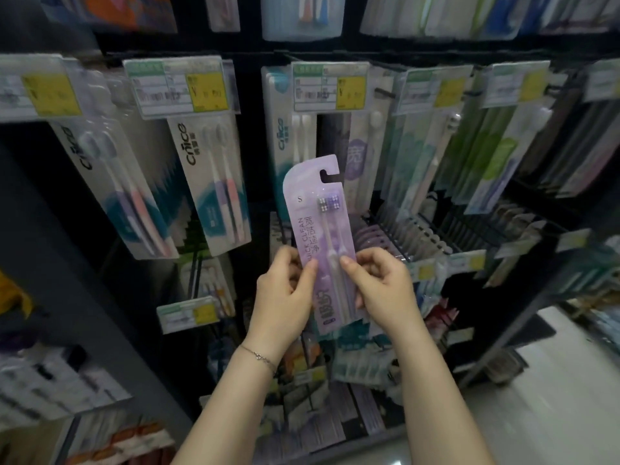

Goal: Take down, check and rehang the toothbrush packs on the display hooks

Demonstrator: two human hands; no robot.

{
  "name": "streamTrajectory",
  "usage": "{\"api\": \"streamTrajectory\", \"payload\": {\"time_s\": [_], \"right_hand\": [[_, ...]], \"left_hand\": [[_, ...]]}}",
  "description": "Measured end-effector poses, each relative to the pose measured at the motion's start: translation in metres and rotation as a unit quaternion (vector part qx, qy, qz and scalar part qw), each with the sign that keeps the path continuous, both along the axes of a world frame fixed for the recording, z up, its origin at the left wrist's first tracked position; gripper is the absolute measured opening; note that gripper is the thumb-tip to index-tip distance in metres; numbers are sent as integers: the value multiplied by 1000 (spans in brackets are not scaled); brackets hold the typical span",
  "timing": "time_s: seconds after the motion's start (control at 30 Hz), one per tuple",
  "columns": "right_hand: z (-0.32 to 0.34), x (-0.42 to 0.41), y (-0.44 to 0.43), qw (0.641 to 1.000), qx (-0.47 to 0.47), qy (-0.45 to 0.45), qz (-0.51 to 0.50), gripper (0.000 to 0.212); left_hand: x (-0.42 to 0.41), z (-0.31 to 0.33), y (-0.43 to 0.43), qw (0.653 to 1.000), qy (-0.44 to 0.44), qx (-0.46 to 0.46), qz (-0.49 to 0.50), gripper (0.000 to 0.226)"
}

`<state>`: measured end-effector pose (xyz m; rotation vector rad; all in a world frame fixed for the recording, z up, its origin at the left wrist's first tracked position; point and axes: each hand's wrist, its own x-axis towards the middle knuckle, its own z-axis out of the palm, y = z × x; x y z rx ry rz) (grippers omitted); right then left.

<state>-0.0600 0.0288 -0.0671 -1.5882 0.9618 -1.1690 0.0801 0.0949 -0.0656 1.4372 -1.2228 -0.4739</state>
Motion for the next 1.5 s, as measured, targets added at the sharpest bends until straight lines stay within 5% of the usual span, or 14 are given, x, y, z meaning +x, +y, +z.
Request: {"api": "streamTrajectory", "payload": {"time_s": [0.67, 1.5], "right_hand": [[-91, -99, -40, 992, 83, 84, 53, 11], [-171, -119, -81, 974, 153, 121, 115, 11]], "left_hand": [[-103, -97, -24, 996, -10, 89, -1, 13], [-119, -178, -60, 982, 16, 186, -8, 17]]}}
